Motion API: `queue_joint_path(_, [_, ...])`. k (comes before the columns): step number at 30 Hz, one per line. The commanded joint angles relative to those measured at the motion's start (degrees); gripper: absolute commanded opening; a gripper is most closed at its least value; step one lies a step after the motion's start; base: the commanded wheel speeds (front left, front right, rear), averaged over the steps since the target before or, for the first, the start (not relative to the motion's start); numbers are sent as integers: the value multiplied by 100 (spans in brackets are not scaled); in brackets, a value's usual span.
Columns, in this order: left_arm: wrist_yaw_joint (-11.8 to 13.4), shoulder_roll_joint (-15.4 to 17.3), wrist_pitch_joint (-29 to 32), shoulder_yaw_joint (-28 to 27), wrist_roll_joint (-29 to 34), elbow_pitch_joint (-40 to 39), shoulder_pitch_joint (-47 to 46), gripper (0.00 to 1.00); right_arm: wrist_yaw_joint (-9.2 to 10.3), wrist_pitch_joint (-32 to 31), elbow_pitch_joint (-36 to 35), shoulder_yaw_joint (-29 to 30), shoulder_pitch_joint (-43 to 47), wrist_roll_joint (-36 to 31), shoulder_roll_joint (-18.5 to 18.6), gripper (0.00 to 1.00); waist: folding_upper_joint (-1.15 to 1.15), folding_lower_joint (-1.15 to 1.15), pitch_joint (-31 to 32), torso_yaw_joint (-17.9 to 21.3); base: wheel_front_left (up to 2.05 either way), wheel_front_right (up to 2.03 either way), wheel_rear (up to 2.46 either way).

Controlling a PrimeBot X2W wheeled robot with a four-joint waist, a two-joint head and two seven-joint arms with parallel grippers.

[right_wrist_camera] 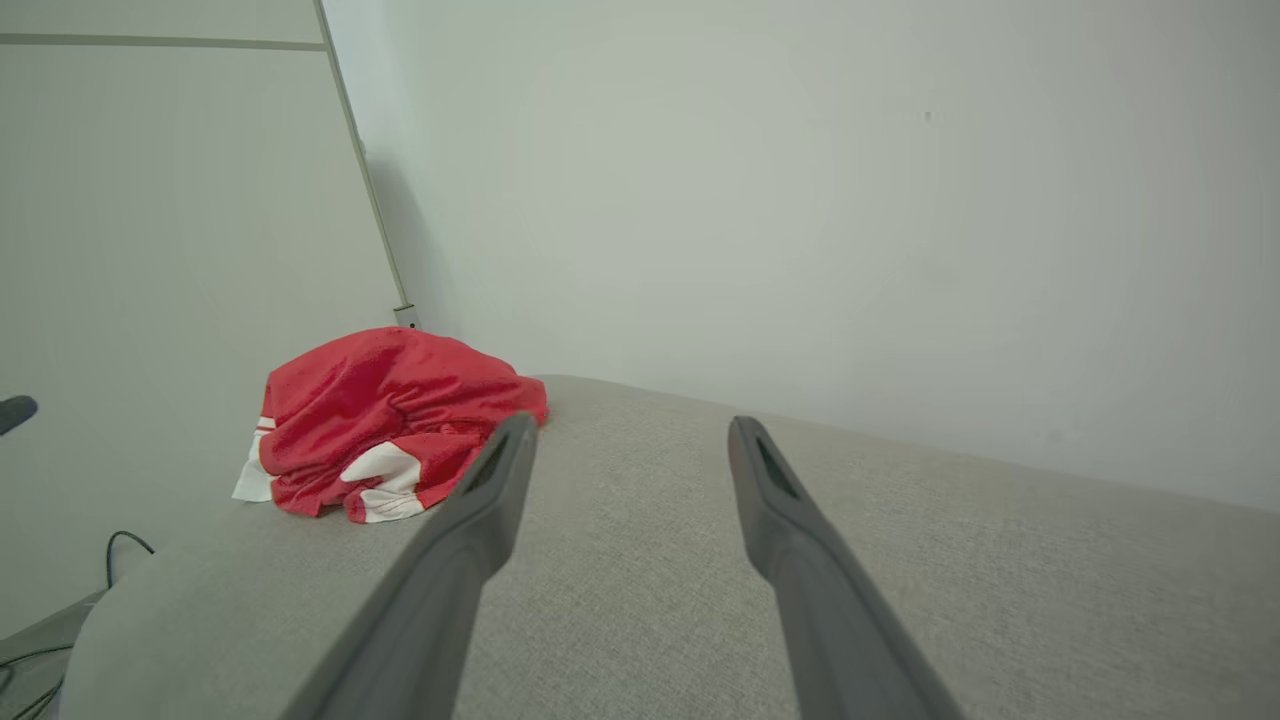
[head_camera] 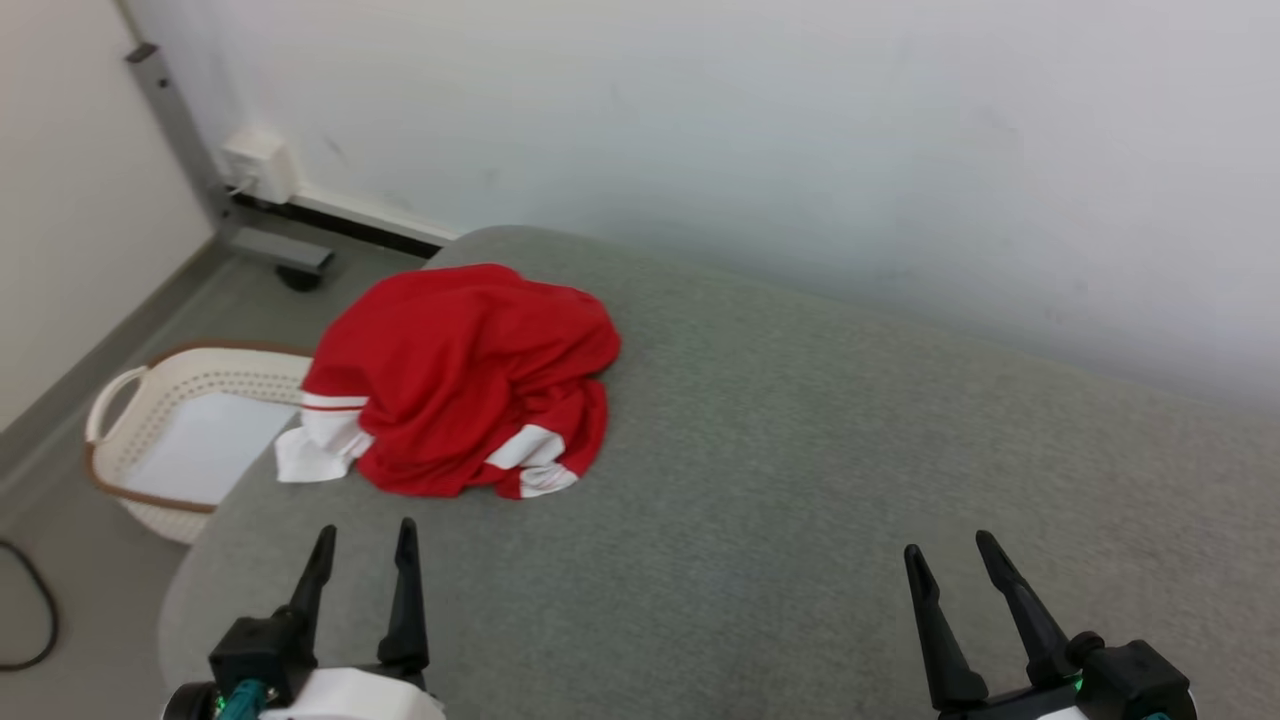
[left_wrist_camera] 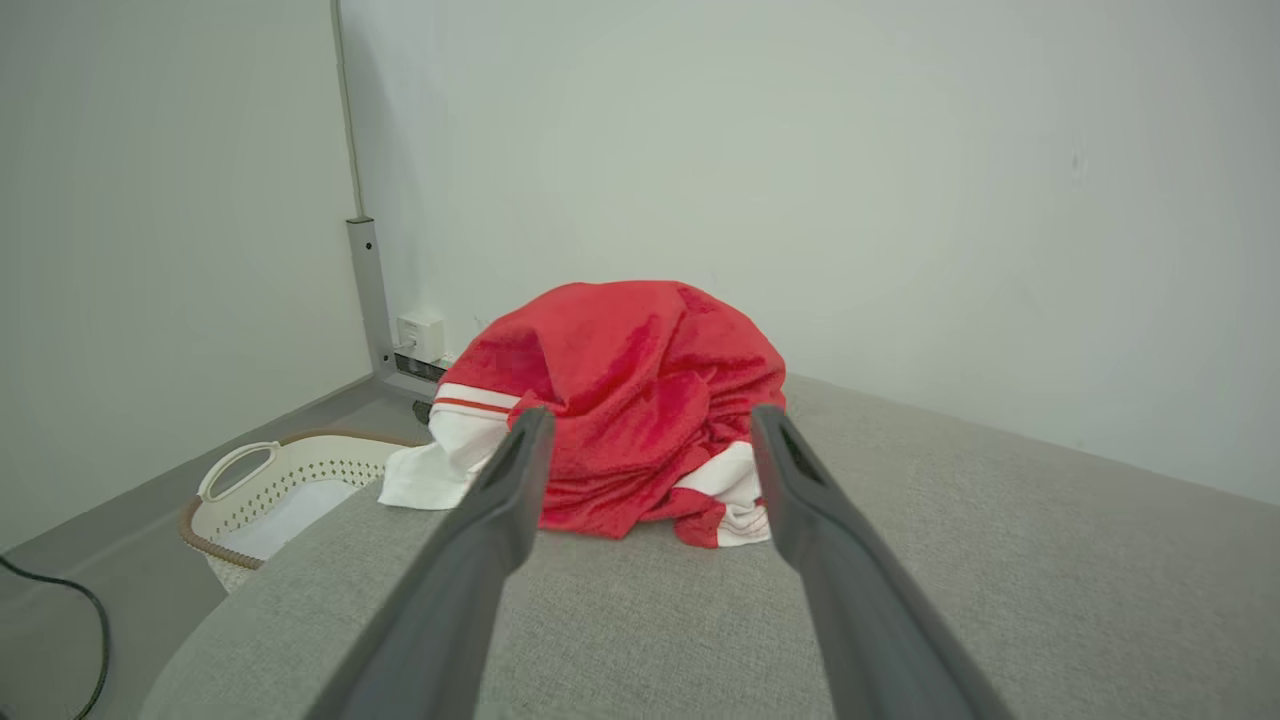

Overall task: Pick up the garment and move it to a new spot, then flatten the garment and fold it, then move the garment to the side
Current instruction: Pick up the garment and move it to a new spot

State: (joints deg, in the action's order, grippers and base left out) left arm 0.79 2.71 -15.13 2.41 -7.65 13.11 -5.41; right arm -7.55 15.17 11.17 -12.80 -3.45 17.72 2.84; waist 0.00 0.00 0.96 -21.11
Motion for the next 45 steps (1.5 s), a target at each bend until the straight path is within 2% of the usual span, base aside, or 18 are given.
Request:
queue_joint_path(1, [-25, 31, -5, -32, -51, 31, 18, 100, 12, -4, 22, -23, 21, 46, 10, 100, 0, 0, 54, -258, 0, 0, 0])
queue_joint_path(9, [-157, 30, -4, -147, -10, 123, -88, 100, 12, -4, 67, -166, -59, 92, 12, 100, 0, 0, 67, -400, 0, 0, 0])
queue_joint_path(15, [-320, 32, -4, -301, -197, 270, -330, 100, 12, -4, 71, -213, -83, 154, 11, 100, 0, 0, 49, -218, 0, 0, 0])
queue_joint_path(19, [-417, 190, 55, -373, -266, 558, -783, 100, 12, -4, 42, -252, -118, 352, 8, 100, 0, 0, 37, -26, 0, 0, 0])
queue_joint_path(27, [-544, 710, 1170, -537, -544, 884, -2006, 100, 12, -5, -51, -314, -215, 444, 11, 100, 0, 0, -131, 576, 0, 0, 0])
queue_joint_path(31, [-657, 1115, 1581, -672, -717, 1076, -2554, 100, 12, -5, -92, -417, -349, 640, 10, 100, 0, 0, -382, 1009, 0, 0, 0])
queue_joint_path(36, [-700, 1564, 2111, -822, -929, 1843, -3103, 100, 12, -5, -113, -487, -540, 771, 12, 100, 0, 0, -644, 1523, 0, 0, 0])
queue_joint_path(45, [-521, 2372, 2694, -1196, -1071, 3489, -3602, 100, 12, -5, -189, -622, -855, 879, 11, 100, 0, 0, -1090, 2472, 0, 0, 0])
